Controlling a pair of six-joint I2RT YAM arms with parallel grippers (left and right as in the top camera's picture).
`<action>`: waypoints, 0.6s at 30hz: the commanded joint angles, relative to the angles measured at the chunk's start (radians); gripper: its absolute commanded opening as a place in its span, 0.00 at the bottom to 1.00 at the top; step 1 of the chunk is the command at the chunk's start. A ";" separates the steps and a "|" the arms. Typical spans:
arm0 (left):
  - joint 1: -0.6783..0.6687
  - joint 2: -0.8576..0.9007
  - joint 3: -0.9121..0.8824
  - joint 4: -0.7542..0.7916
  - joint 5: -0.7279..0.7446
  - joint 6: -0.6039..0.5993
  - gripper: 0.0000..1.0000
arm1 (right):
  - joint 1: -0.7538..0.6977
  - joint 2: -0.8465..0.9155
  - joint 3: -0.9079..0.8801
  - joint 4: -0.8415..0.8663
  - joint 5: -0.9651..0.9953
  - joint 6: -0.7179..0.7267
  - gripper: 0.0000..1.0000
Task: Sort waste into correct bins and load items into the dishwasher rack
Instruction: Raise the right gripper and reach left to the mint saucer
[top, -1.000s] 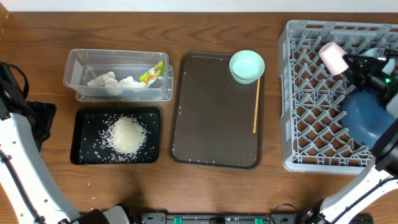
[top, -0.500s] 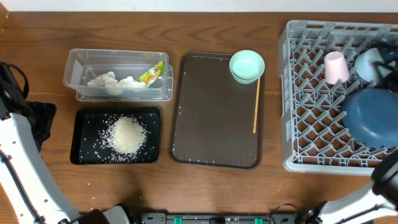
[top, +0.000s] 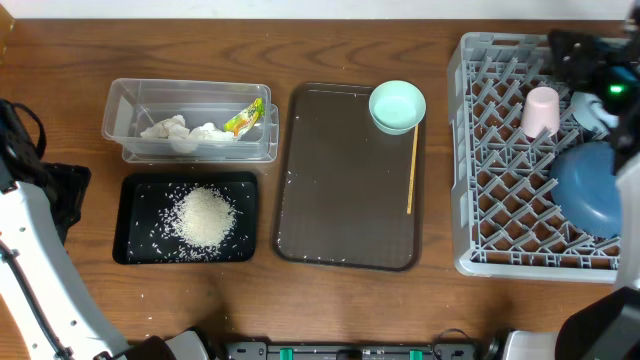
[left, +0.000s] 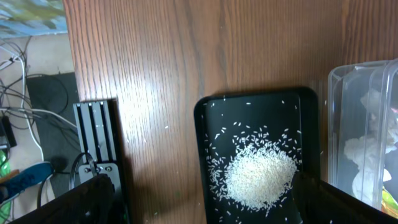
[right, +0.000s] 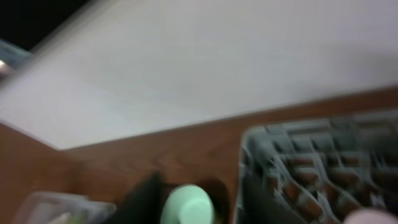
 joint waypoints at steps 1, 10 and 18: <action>0.003 0.002 0.002 -0.003 -0.008 -0.016 0.94 | 0.087 0.039 -0.001 -0.056 0.418 -0.057 0.13; 0.003 0.002 0.002 -0.003 -0.008 -0.016 0.94 | 0.197 0.199 -0.001 -0.093 0.801 -0.087 0.01; 0.003 0.002 0.002 -0.003 -0.008 -0.016 0.94 | 0.183 0.323 -0.001 -0.074 0.844 -0.081 0.01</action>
